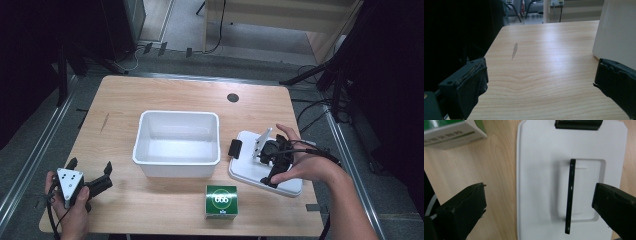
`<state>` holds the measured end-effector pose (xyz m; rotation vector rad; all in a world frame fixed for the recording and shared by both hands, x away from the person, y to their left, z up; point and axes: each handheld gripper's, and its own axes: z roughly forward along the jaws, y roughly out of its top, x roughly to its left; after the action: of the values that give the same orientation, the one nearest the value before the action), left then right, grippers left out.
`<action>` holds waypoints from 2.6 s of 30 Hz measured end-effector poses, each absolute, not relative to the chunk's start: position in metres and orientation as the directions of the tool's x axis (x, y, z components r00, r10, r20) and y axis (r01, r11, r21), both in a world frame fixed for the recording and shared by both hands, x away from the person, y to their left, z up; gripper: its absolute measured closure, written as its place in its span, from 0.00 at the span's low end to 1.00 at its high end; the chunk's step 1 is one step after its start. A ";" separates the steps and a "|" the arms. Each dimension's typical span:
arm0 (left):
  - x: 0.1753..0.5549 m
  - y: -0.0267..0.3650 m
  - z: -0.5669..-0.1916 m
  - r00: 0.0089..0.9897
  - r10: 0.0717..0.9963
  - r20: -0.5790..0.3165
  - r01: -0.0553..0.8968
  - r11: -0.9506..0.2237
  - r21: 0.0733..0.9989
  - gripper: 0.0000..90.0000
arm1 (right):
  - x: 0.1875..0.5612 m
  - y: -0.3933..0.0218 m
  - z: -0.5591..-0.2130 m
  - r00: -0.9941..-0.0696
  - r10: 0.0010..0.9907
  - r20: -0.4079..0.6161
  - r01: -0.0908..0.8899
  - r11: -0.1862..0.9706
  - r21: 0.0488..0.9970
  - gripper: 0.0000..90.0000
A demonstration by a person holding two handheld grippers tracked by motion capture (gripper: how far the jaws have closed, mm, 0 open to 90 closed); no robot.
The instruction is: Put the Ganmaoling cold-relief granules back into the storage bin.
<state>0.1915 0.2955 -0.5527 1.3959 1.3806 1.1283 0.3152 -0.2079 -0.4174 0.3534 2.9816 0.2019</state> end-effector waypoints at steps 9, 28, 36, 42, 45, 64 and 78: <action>0.192 0.296 -0.553 -0.018 0.999 0.033 0.234 -0.028 0.972 0.00 | 0.302 -0.183 -0.412 -0.975 0.189 -0.118 0.170 0.973 0.158 0.00; 0.192 0.296 -0.553 -0.017 0.999 0.032 0.238 -0.027 0.971 0.00 | 0.273 -0.145 -0.412 -0.990 0.090 -0.105 0.073 0.984 0.161 0.00; 0.192 0.296 -0.552 -0.016 0.999 0.029 0.239 -0.024 0.971 0.00 | 0.265 -0.134 -0.424 -0.995 0.053 -0.086 0.039 0.987 0.155 0.00; 0.192 0.296 -0.553 -0.014 0.999 0.030 0.238 -0.026 0.971 0.00 | 0.259 -0.126 -0.431 -0.997 0.022 -0.079 0.010 0.987 0.159 0.00; 0.192 0.296 -0.552 -0.014 0.999 0.031 0.239 -0.027 0.971 0.00 | 0.256 -0.123 -0.434 -0.997 0.012 -0.070 0.000 0.987 0.163 0.00; 0.192 0.296 -0.553 -0.015 0.999 0.033 0.238 -0.029 0.971 0.00 | 0.250 -0.111 -0.449 -0.999 -0.016 -0.034 -0.022 0.983 0.180 0.05; 0.192 0.296 -0.553 -0.014 0.999 0.033 0.242 -0.028 0.970 0.00 | 0.243 -0.104 -0.450 -0.999 -0.031 -0.021 -0.035 0.983 0.182 0.08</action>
<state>0.1925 0.2960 -0.5525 1.4023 1.3858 1.1199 0.2435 -0.1045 -0.4504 -0.0516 3.1097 0.2857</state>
